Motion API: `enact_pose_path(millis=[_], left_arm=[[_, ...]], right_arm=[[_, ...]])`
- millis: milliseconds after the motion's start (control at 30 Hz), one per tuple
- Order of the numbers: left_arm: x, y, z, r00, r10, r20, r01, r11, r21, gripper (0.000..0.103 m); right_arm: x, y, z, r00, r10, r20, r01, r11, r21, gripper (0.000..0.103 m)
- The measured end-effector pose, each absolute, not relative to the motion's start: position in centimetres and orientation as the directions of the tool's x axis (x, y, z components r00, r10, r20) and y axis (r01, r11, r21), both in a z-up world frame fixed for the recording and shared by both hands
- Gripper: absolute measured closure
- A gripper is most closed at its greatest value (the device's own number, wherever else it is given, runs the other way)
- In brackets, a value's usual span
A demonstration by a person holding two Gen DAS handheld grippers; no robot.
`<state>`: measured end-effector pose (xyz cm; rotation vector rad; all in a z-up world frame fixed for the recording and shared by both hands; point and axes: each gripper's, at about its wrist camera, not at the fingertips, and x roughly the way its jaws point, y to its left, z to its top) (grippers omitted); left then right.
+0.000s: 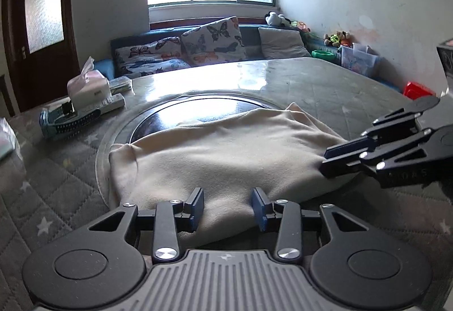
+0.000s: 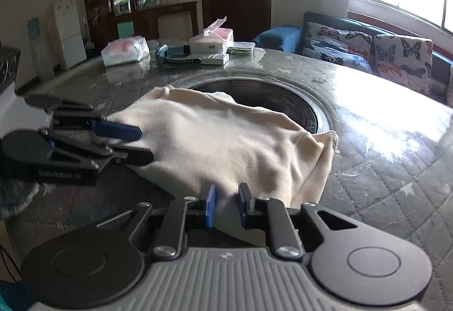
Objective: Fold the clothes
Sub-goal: 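Lower the folded sweatshirt onto the table with both grippers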
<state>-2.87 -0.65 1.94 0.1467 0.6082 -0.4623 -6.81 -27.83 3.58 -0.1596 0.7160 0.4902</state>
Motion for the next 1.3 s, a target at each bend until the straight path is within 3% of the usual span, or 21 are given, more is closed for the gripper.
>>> enact_pose_path(millis=[500,1300], left_arm=[[-1.6,3.6,2.5,0.725,-0.343,-0.597,0.38,0.923,-0.069,0.061],[0.5,3.5,2.3,0.701,-0.346,-0.623,0.402,0.914,-0.055,0.055]], right_arm=[[-5.4,-26.5,4.2,0.604,0.414,-0.681,-0.513,0.856,0.066,0.087],[2.9,-30.7,2.9,0.661,0.261,-0.704,-0.325,0.945,0.045,0.088]])
